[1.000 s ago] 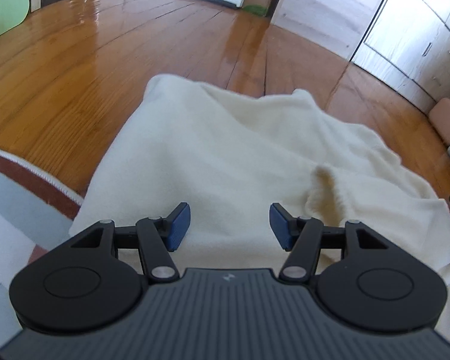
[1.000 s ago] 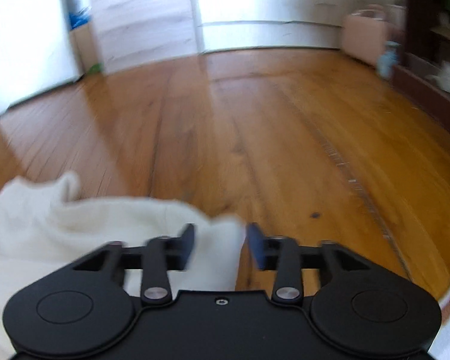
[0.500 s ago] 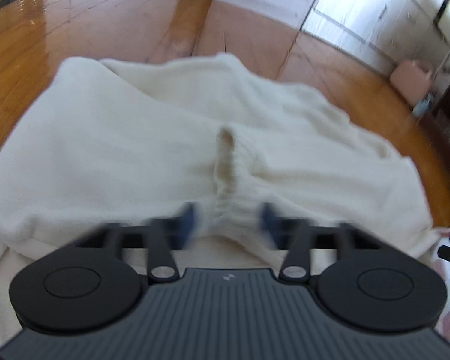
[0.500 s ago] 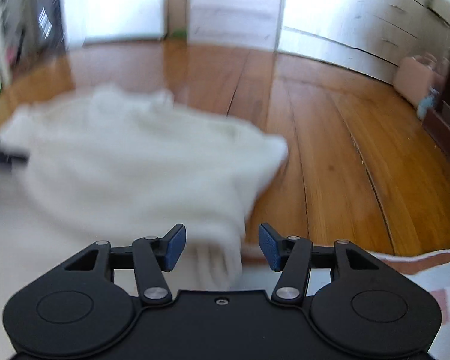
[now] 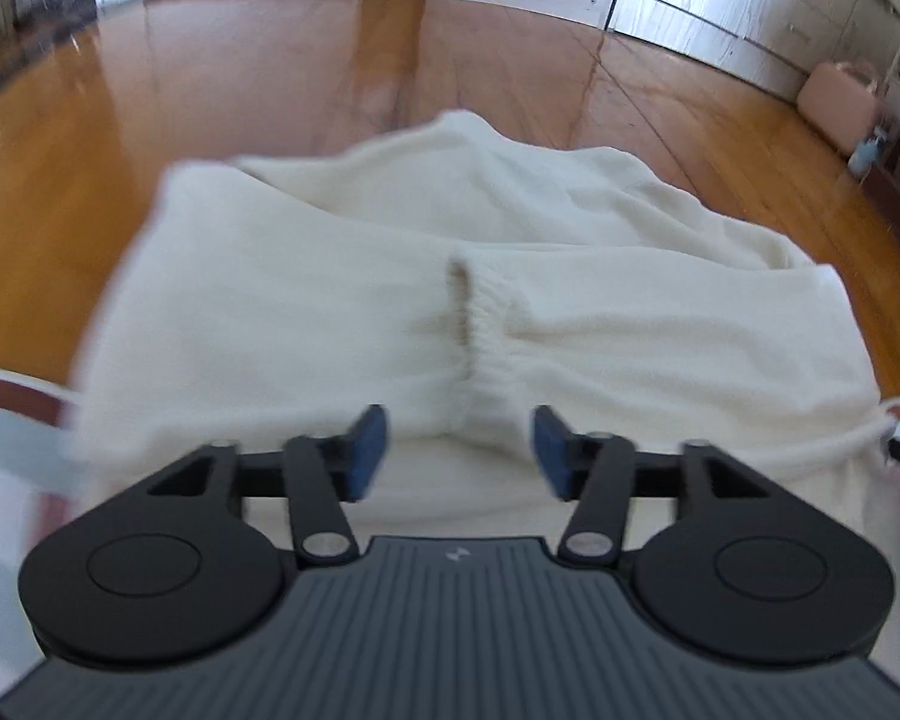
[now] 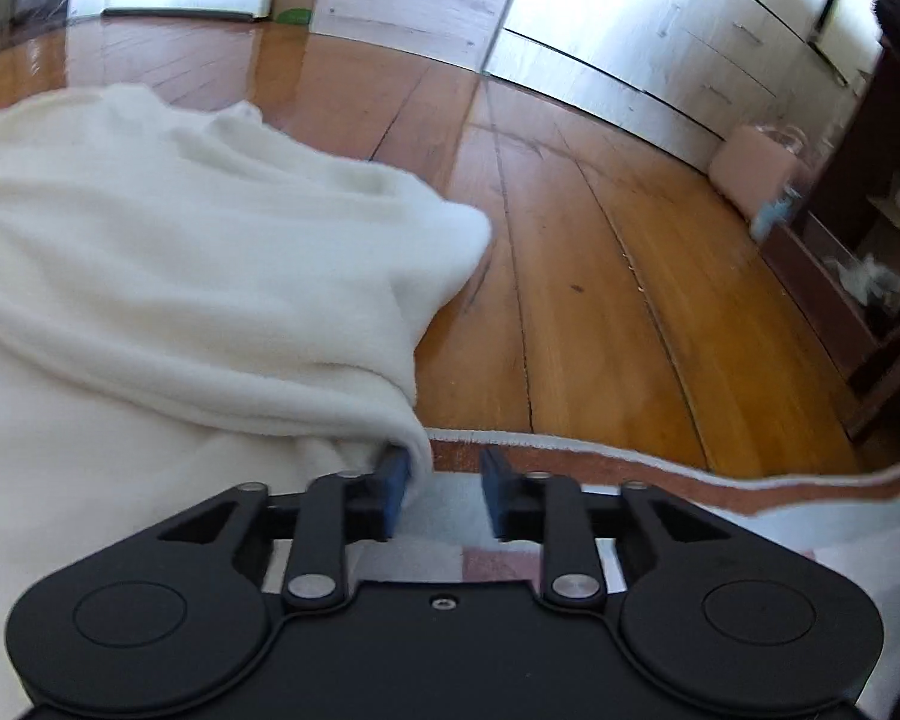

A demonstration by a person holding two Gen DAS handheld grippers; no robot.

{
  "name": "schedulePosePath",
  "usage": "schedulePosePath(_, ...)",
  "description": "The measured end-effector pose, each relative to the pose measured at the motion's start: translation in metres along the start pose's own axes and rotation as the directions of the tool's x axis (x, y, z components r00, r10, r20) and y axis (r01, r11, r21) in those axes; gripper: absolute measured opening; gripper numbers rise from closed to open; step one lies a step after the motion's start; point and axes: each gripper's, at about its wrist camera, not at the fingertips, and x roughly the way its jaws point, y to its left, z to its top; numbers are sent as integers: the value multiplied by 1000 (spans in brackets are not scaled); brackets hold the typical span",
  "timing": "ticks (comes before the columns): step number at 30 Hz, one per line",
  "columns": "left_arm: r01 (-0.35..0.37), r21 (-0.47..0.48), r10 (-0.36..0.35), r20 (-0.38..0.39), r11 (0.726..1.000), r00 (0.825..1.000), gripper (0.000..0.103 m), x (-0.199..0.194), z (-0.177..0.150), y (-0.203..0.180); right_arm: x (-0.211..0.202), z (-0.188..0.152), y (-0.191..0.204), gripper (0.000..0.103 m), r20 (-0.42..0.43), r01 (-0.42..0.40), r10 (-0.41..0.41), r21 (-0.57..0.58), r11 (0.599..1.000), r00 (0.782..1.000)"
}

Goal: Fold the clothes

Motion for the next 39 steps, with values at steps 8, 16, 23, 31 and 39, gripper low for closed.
schedulePosePath(8, -167, -26, 159, -187, 986, 969, 87, -81, -70, 80, -91, -50, -37, 59, -72, -380, 424, 331, 864, 903)
schedulePosePath(16, -70, -239, -47, -451, 969, 891, 87, -118, -138, 154, -108, -123, -47, 60, -155, -392, 539, 528, 753, 828)
schedulePosePath(23, -51, -461, -248, -564, 886, 787, 87, -123, -179, 191, -126, -164, -68, 60, -157, -381, 616, 662, 646, 772)
schedulePosePath(31, 46, -491, -317, -486, 870, 815, 60, -127, -176, 194, -131, -202, -73, 67, -166, -351, 691, 765, 540, 703)
schedulePosePath(39, 39, -433, -303, -561, 901, 770, 66, -113, -181, 171, -125, -226, -61, 80, -160, -331, 793, 847, 416, 588)
